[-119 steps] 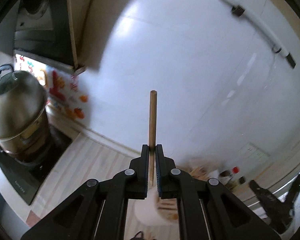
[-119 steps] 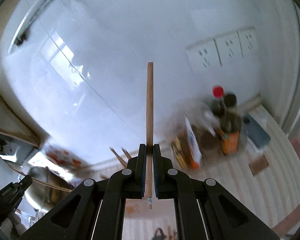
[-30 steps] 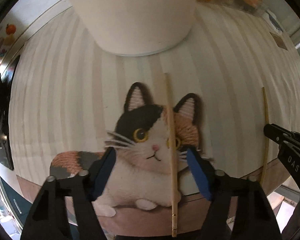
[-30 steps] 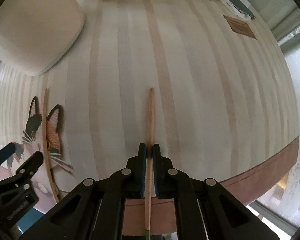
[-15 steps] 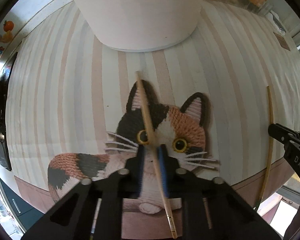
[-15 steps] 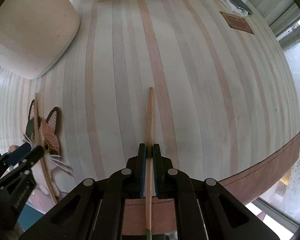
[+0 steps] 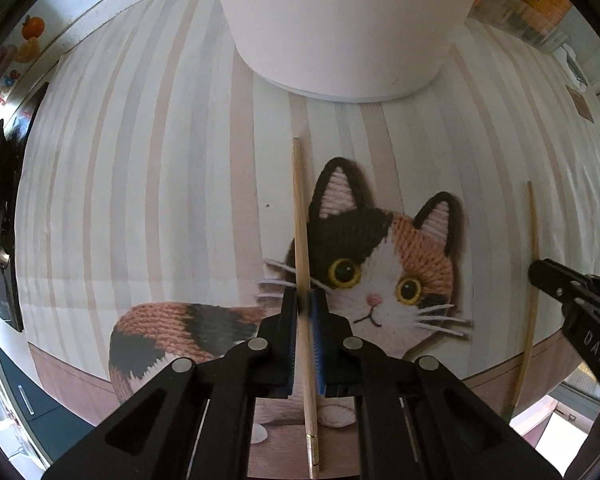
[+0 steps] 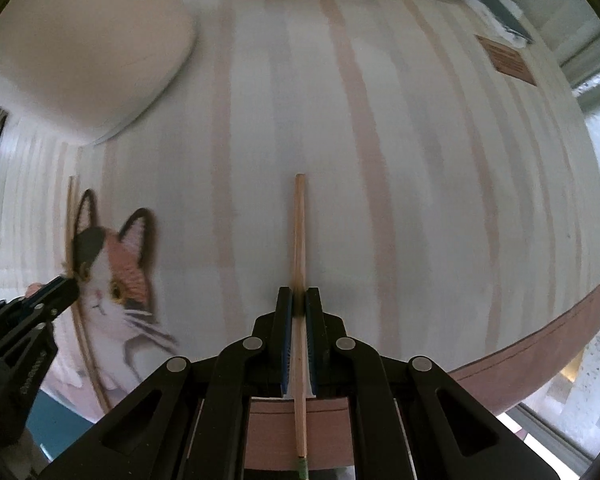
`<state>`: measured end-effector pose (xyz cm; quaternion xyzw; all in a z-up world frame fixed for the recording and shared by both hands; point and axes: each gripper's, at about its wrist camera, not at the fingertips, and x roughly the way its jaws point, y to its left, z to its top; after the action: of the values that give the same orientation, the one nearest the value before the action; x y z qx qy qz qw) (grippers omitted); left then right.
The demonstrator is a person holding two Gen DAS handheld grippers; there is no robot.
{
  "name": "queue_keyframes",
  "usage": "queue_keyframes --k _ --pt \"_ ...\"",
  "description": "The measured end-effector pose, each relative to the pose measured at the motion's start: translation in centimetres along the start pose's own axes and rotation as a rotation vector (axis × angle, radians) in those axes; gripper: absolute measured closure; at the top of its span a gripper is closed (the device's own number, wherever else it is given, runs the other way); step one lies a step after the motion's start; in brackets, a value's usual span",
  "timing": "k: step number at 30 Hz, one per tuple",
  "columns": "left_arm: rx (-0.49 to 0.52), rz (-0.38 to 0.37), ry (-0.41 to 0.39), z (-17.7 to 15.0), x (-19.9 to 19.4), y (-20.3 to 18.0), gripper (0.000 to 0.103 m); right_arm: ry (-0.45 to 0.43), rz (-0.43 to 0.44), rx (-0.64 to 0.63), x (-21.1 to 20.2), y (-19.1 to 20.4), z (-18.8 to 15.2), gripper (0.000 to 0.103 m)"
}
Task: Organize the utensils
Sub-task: 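Lower both grippers to the last chopsticks on the mat and close each on one, then lift both chopsticks over the cream holder and open both grippers to drop them in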
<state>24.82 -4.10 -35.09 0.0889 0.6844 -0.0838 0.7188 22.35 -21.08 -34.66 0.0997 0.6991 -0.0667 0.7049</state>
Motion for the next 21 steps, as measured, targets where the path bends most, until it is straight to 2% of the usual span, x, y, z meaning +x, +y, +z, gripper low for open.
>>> queue_keyframes --k 5,21 --pt "0.002 -0.004 0.004 0.1 -0.1 0.5 0.098 0.0 -0.007 -0.034 0.1 2.2 -0.1 0.096" --pt "-0.017 -0.034 0.008 0.8 0.6 0.4 0.098 0.009 -0.016 -0.051 0.5 2.5 0.1 0.096"
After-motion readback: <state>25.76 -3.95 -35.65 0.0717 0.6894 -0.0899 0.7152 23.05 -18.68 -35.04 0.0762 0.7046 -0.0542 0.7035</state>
